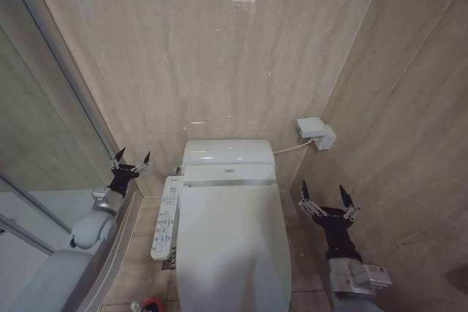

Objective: Open the toilet lid, clean the toilet bowl with a toilet brush, close the toilet lid, and flush.

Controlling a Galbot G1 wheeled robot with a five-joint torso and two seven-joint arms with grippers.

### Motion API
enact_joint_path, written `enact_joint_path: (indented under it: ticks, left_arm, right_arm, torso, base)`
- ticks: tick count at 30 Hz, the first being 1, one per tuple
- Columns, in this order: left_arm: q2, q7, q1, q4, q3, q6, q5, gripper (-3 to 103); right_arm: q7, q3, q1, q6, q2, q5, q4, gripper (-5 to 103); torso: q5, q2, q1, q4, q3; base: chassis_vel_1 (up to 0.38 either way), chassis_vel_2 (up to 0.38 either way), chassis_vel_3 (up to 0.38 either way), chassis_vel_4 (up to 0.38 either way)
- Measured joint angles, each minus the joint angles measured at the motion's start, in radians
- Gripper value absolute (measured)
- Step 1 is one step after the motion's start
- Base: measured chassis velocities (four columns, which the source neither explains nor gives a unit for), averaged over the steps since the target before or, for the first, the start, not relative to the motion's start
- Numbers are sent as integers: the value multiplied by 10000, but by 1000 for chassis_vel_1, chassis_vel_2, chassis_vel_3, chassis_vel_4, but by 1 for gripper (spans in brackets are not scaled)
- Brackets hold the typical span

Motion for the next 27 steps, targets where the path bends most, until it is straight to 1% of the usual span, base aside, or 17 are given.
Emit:
enact_joint_path:
  ticks: [2, 5, 8, 10, 11, 12, 15, 17, 18, 19, 20, 21, 24, 25, 26, 27]
  left_arm:
    - [30, 141, -222, 256, 192, 3, -247, 93]
    - [25, 251, -299, 351, 235, 14, -382, 93]
    - [6, 349, -307, 407, 234, 37, -415, 93]
    - [-35, 585, -394, 599, 254, 48, -414, 93]
    - [-38, 749, -438, 728, 293, -10, -407, 70]
    - [-38, 749, -438, 728, 293, -10, -407, 70]
    - [-30, 1236, -470, 1100, 367, -354, -318, 70]
    - [-25, 1352, -471, 1199, 381, -438, -245, 70]
    - [-12, 1534, -471, 1355, 403, -542, -110, 70]
    - [-2, 1688, -472, 1504, 417, -674, 23, 43]
    - [4, 1885, -473, 1650, 422, -868, 185, 43]
    - [4, 1885, -473, 1650, 422, -868, 185, 43]
    - [42, 2577, -469, 1906, 412, -1325, 516, 43]
    - [42, 2577, -469, 1906, 412, -1325, 516, 43]
    - [58, 2759, -459, 1936, 398, -1399, 560, 43]
    - [70, 2914, -447, 1957, 374, -1453, 591, 16]
  right_arm:
    - [0, 0, 0, 0, 0, 0, 0, 100]
    - [0, -1, 0, 0, 0, 0, 0, 100]
    - [0, 0, 0, 0, 0, 0, 0, 100]
    - [-1, 0, 0, 0, 0, 0, 0, 100]
    - [0, 0, 0, 0, 0, 0, 0, 100]
    - [0, 0, 0, 0, 0, 0, 0, 100]
    - [0, 0, 0, 0, 0, 0, 0, 100]
    - [0, 0, 0, 0, 0, 0, 0, 100]
    - [0, 0, 0, 0, 0, 0, 0, 100]
    - [0, 0, 0, 0, 0, 0, 0, 100]
    - [0, 0, 0, 0, 0, 0, 0, 100]
    - [0, 0, 0, 0, 0, 0, 0, 100]
    - [0, 0, 0, 0, 0, 0, 0, 100]
    - [0, 0, 0, 0, 0, 0, 0, 100]
    - [0, 0, 0, 0, 0, 0, 0, 100]
    - [0, 0, 0, 0, 0, 0, 0, 100]
  torso:
    - [-1, 0, 0, 0, 0]
    - [0, 0, 0, -2, 0]
    - [0, 0, 0, 1, -1]
    - [-1, 0, 0, 1, -1]
    - [0, 0, 0, 0, -1]
    - [0, 0, 0, 0, -1]
    - [0, 0, 0, -2, -1]
    - [-1, 0, 0, -1, -1]
    - [-1, 0, 0, -1, -1]
    - [-1, 0, 0, 0, -1]
    - [-1, 0, -1, 0, -1]
    - [-1, 0, -1, 0, -1]
    - [-1, 0, 0, 0, -1]
    - [-1, 0, 0, 0, -1]
    - [-1, 0, 0, -1, -1]
    - [-1, 0, -1, 0, -1]
  base:
    - [0, 0, 0, 0]
    - [0, 0, 0, 0]
    - [0, 0, 0, 0]
    - [0, 0, 0, 0]
    - [0, 0, 0, 0]
    - [0, 0, 0, 0]
    - [0, 0, 0, 0]
    - [0, 0, 0, 0]
    - [0, 0, 0, 0]
    - [0, 0, 0, 0]
    - [0, 0, 0, 0]
    - [0, 0, 0, 0]
    - [0, 0, 0, 0]
    - [0, 0, 0, 0]
    - [0, 0, 0, 0]
    - [0, 0, 0, 0]
